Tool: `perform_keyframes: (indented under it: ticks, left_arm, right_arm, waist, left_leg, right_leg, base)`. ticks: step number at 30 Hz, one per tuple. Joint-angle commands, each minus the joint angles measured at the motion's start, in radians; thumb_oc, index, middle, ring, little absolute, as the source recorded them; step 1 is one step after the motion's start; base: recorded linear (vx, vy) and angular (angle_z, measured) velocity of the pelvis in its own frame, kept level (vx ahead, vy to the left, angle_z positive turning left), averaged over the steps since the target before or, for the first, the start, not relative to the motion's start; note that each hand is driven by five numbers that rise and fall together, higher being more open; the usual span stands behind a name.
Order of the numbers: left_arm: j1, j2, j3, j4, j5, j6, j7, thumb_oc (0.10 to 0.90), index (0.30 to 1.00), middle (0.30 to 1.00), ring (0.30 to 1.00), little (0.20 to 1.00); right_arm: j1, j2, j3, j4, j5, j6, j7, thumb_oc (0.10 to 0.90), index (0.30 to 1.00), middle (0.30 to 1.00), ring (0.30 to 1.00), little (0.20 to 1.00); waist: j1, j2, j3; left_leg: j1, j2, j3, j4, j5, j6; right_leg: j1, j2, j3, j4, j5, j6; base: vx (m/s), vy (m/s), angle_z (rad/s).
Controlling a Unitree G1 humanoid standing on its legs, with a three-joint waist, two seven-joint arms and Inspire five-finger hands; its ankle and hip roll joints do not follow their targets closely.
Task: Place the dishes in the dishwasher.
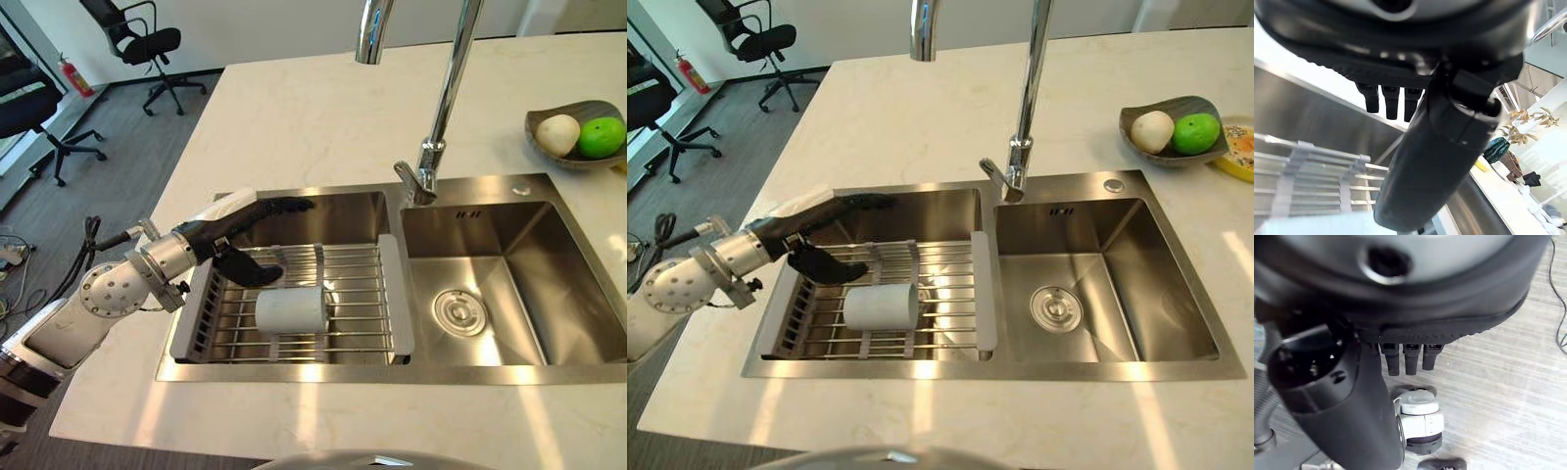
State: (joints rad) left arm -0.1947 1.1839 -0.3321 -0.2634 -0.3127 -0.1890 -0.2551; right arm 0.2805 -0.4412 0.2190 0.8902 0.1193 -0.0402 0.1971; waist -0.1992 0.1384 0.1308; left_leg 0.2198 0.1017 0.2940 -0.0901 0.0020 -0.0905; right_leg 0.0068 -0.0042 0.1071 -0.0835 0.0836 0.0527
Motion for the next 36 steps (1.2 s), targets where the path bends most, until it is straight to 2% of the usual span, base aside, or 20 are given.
perform_keyframes:
  ticks: [1,5,6,7,8,9,10,19,23,26,36]
  left_arm:
    - [-0.105,0.028,0.008,-0.045,-0.117,-0.015,-0.019,0.800,0.900,0.900,0.900,0.900]
    - [-0.125,0.042,-0.036,-0.065,-0.163,0.005,-0.058,0.800,0.900,0.900,0.900,0.900]
    - [-0.175,-0.060,-0.128,-0.060,-0.151,0.050,-0.056,0.800,0.900,0.900,0.900,0.900]
    - [-0.170,-0.062,-0.126,-0.064,-0.150,0.052,-0.056,0.800,0.900,0.900,0.900,0.900]
    - [-0.177,-0.017,-0.127,-0.081,-0.194,0.026,-0.081,0.800,0.900,0.900,0.900,0.900]
    - [-0.212,0.029,-0.166,-0.071,-0.197,0.027,-0.088,0.800,0.900,0.900,0.900,0.900]
    - [-0.232,0.025,-0.185,-0.063,-0.193,0.028,-0.093,0.800,0.900,0.900,0.900,0.900]
    - [-0.215,-0.082,-0.200,0.010,-0.070,0.016,-0.060,0.800,0.900,0.900,0.900,0.900]
    - [-0.215,-0.083,-0.201,0.010,-0.070,0.015,-0.060,0.800,0.900,0.900,0.900,0.900]
    - [-0.155,-0.200,-0.176,0.091,0.084,0.004,-0.024,0.800,0.900,0.900,0.900,0.900]
    - [-0.134,-0.286,-0.211,0.238,0.318,-0.001,0.007,0.800,0.900,0.900,0.900,0.900]
  right_arm:
    - [-0.002,0.030,0.061,-0.008,0.001,-0.010,0.028,0.800,0.900,0.900,0.900,0.900]
    - [-0.023,0.028,0.076,0.006,-0.002,-0.006,0.030,0.800,0.900,0.900,0.900,0.900]
    - [-0.218,0.117,0.154,0.198,0.004,0.015,-0.023,0.800,0.900,0.900,0.900,0.900]
    - [-0.213,0.113,0.153,0.194,0.004,0.015,-0.022,0.800,0.900,0.900,0.900,0.900]
    - [-0.219,0.093,0.138,0.194,0.013,0.015,-0.017,0.800,0.900,0.900,0.900,0.900]
    - [-0.239,0.116,0.140,0.197,0.038,0.020,-0.021,0.800,0.900,0.900,0.900,0.900]
    - [-0.247,0.126,0.148,0.201,0.046,0.021,-0.032,0.800,0.900,0.900,0.900,0.900]
    - [-0.218,0.118,0.153,0.181,0.049,0.020,-0.021,0.800,0.900,0.900,0.900,0.900]
    - [-0.218,0.118,0.152,0.181,0.049,0.021,-0.021,0.800,0.900,0.900,0.900,0.900]
    - [-0.202,0.100,0.135,0.170,0.035,0.023,-0.021,0.800,0.900,0.900,0.900,0.900]
    - [-0.201,0.092,0.115,0.166,0.017,0.025,-0.026,0.800,0.900,0.900,0.900,0.900]
  waist:
    - [-0.013,-0.034,-0.038]
    - [-0.012,-0.028,-0.039]
    - [0.038,-0.018,-0.048]
    - [0.039,-0.016,-0.051]
    - [0.035,-0.013,-0.055]
    - [0.035,-0.011,-0.058]
    - [0.036,-0.011,-0.057]
    - [0.030,-0.024,-0.056]
    - [0.030,-0.023,-0.057]
    - [0.026,-0.037,-0.056]
    - [0.012,-0.040,-0.054]
  left_leg:
    - [-0.112,-0.047,-0.032,0.003,0.018,-0.002]
    - [-0.114,-0.047,-0.033,0.003,0.019,-0.004]
    - [-0.115,-0.050,-0.053,0.003,0.020,0.002]
    - [-0.115,-0.050,-0.054,0.003,0.019,0.002]
    - [-0.115,-0.050,-0.053,0.003,0.019,0.000]
    - [-0.114,-0.049,-0.052,0.003,0.017,-0.001]
    - [-0.113,-0.049,-0.052,0.003,0.016,-0.001]
    - [-0.114,-0.049,-0.058,0.003,0.011,-0.001]
    - [-0.114,-0.049,-0.058,0.003,0.011,-0.001]
    - [-0.117,-0.047,-0.062,0.003,0.005,0.000]
    - [-0.113,-0.047,-0.054,0.003,-0.001,0.002]
  right_leg:
    - [0.082,-0.046,-0.021,-0.003,-0.053,0.114]
    - [0.082,-0.046,-0.022,-0.004,-0.052,0.114]
    - [0.093,-0.051,-0.037,-0.004,-0.061,0.112]
    - [0.093,-0.051,-0.037,-0.004,-0.061,0.112]
    - [0.094,-0.050,-0.038,-0.004,-0.062,0.110]
    - [0.094,-0.049,-0.040,-0.004,-0.062,0.110]
    - [0.094,-0.050,-0.040,-0.004,-0.062,0.110]
    - [0.097,-0.052,-0.048,-0.004,-0.063,0.111]
    - [0.097,-0.052,-0.049,-0.004,-0.063,0.111]
    - [0.091,-0.054,-0.050,-0.004,-0.065,0.111]
    - [0.090,-0.052,-0.042,-0.004,-0.067,0.112]
  base:
    - [0.01,-0.033,0.08]
    - [0.01,-0.017,0.08]
    - [0.04,-0.002,0.07]
    - [0.05,-0.009,0.02]
    - [0.02,-0.028,0.25]
    - [0.03,-0.032,0.22]
    - [0.02,-0.032,0.25]
    - [0.00,-0.008,-0.03]
    - [0.00,0.000,0.00]
    - [0.01,-0.005,0.01]
    - [0.00,-0.001,0.00]
